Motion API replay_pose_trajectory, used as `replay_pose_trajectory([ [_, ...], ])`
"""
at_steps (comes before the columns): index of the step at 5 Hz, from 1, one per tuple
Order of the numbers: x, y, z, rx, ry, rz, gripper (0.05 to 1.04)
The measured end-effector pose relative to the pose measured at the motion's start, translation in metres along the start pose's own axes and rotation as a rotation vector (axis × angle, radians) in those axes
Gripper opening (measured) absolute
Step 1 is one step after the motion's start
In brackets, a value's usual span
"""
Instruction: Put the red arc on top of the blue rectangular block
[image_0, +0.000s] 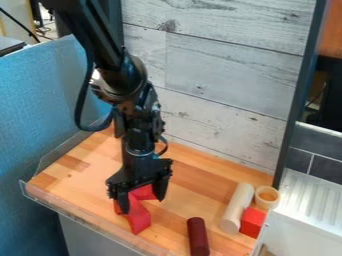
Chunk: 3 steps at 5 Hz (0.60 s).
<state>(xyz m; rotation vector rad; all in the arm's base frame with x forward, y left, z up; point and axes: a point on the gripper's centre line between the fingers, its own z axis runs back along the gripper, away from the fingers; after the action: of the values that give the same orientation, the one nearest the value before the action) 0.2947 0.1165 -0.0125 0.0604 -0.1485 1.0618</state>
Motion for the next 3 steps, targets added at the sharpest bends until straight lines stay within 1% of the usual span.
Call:
replay_pose_trajectory([
  [1, 0.001, 0.002, -0.003, 0.002, -0.001, -0.005, 1.001],
  [2, 0.005, 0.002, -0.006, 0.021, -0.004, -0.002, 1.001],
  [3, 0.005, 0.003, -0.014, 0.039, 0.008, 0.003, 1.001],
])
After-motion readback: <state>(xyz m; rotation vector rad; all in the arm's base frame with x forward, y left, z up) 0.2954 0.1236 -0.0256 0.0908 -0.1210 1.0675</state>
